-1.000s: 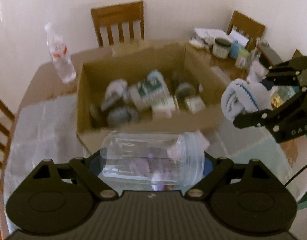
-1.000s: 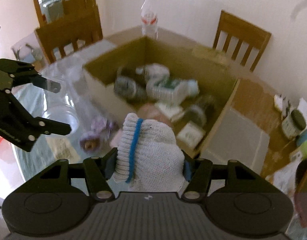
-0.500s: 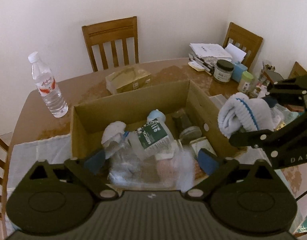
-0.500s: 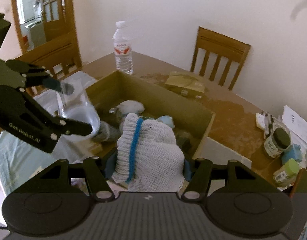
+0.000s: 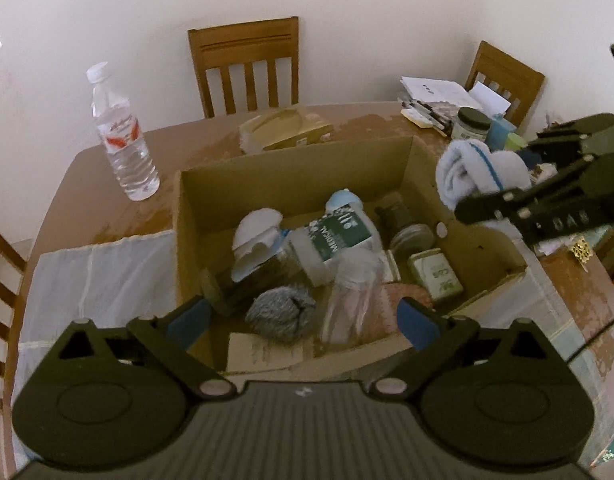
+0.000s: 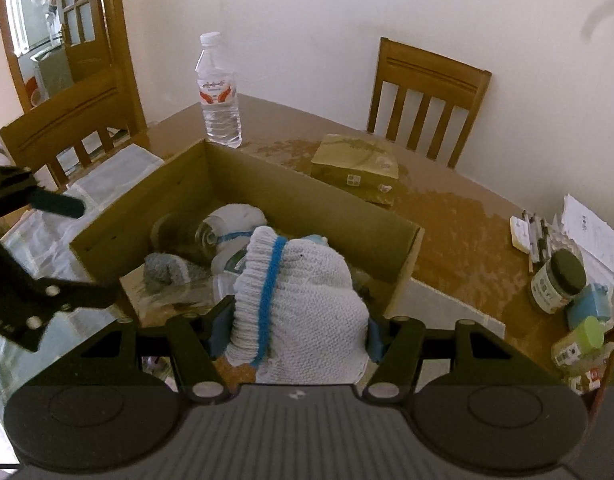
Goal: Organize objects
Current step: 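Lift the cup and sock and carry both over the cardboard box, then open both grippers to drop the cup and sock into the box, then move left gripper to the purple knit flower while right gripper moves to the pink box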
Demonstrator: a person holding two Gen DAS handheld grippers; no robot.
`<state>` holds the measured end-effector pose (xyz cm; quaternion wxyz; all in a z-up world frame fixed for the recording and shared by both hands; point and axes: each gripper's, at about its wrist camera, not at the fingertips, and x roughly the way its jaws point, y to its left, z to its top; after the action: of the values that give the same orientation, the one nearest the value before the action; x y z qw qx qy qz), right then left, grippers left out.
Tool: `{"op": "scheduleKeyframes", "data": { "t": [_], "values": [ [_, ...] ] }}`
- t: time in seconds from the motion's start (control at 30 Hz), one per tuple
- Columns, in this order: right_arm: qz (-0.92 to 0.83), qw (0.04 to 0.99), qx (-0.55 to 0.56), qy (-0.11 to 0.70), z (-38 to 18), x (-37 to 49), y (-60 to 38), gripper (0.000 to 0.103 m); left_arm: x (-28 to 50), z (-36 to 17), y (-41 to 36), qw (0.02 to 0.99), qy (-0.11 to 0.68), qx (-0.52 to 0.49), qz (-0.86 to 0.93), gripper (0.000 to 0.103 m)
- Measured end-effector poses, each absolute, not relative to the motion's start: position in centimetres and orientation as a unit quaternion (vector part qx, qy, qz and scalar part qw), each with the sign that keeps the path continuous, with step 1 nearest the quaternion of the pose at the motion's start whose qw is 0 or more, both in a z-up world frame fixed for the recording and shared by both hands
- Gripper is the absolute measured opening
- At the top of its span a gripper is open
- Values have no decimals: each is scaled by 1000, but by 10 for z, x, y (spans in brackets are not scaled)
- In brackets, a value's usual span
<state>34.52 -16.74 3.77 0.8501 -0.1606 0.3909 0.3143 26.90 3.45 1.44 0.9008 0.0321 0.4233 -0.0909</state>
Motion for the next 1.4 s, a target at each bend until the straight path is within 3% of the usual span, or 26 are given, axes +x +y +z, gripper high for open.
{"op": "scheduleKeyframes", "data": {
  "t": [0.1,0.17,0.2,0.9,1.4],
  "values": [
    [308,852,-156,393,37,355,-163,72,265,13,38,902,421,32,-89,101],
    [291,859,-154,393,37,359,-161,99,262,12,40,903,420,37,-86,101],
    [285,863,-149,390,37,360,-161,103,261,11,40,903,419,39,-85,102],
    [241,870,-130,409,24,305,-169,103,231,-11,49,907,414,54,-63,102],
    [230,843,-77,479,-51,259,-155,103,200,-39,78,904,426,16,-29,102]
  ]
}}
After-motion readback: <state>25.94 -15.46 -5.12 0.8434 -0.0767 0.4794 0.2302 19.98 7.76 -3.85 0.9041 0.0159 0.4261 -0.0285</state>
